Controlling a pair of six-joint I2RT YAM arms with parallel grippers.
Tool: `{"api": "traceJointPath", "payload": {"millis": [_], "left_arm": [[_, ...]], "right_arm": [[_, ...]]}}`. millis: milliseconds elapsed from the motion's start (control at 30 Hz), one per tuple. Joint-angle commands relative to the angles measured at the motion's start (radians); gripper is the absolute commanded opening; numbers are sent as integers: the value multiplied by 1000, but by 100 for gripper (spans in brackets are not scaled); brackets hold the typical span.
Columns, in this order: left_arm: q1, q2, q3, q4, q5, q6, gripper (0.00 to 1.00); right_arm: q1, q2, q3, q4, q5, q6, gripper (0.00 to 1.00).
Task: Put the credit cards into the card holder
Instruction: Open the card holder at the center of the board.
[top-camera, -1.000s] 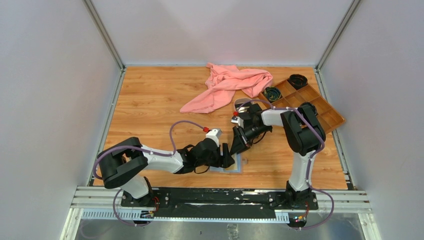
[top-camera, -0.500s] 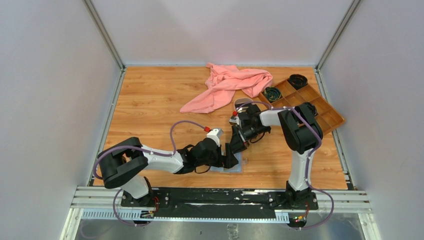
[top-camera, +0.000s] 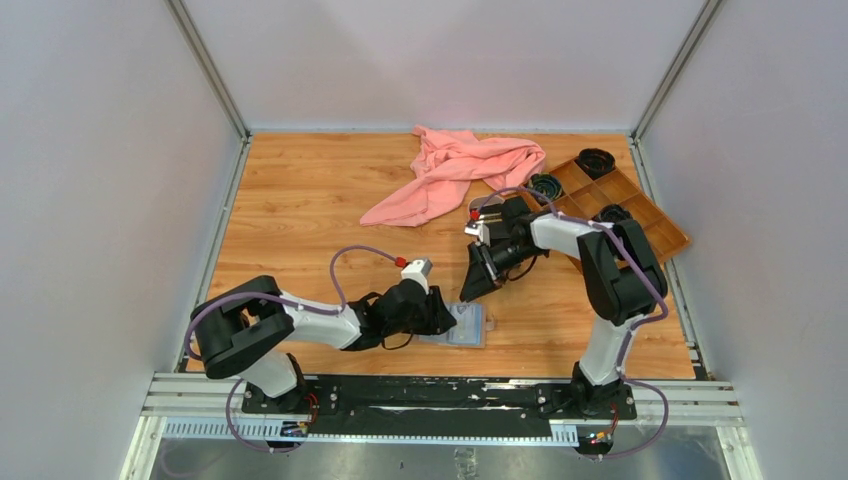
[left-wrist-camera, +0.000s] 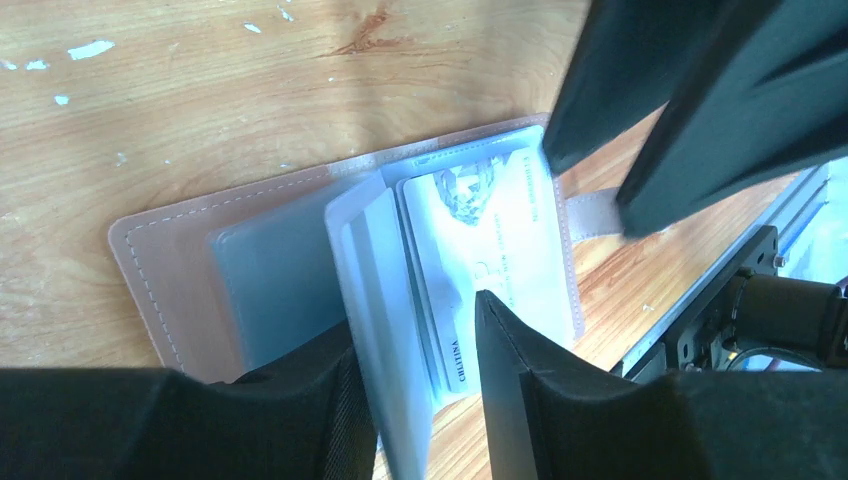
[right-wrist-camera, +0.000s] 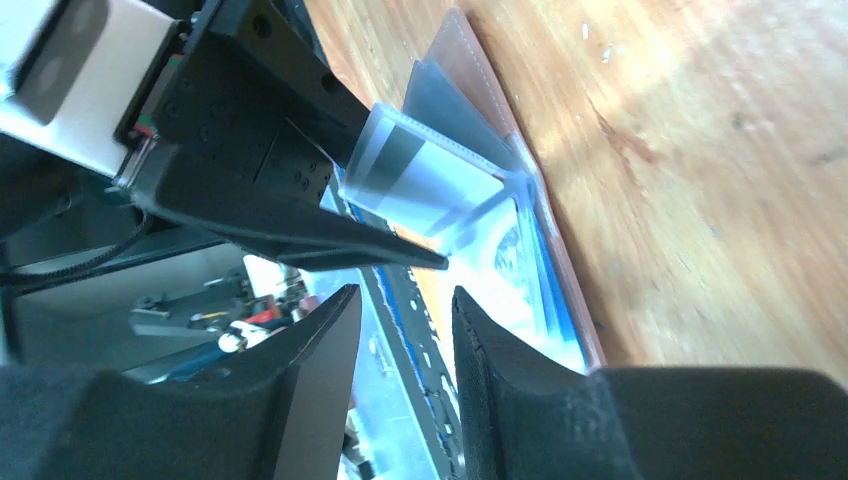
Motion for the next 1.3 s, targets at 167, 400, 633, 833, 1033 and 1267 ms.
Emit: {"api": "traceJointPath", "payload": {"millis": [167,400,633,833,1033,1267], "left_arm": [[7,-7,-51,-121,-53,-16,37],[8,-37,-82,-121,-94,-63,30],[11,-82,-135,-121,-212,-152,22],[21,-136,-171,-121,-305,-234,16],[21,-145,-177,-121,-334,-271,11],[22,-117,-155,-121,-321,-273,10]], "right_arm": [[-66,-151,68,-272,110,-443,42],[-66,-64,112,-459,-23,-628,41],[-66,-61,112,-463,-25,-643,42],[-66,-53,98,-418,-43,-576,42],[-64,-68,36,-232,-39,-331,42],[-14,-45,40,-202,-68,-275,42]]}}
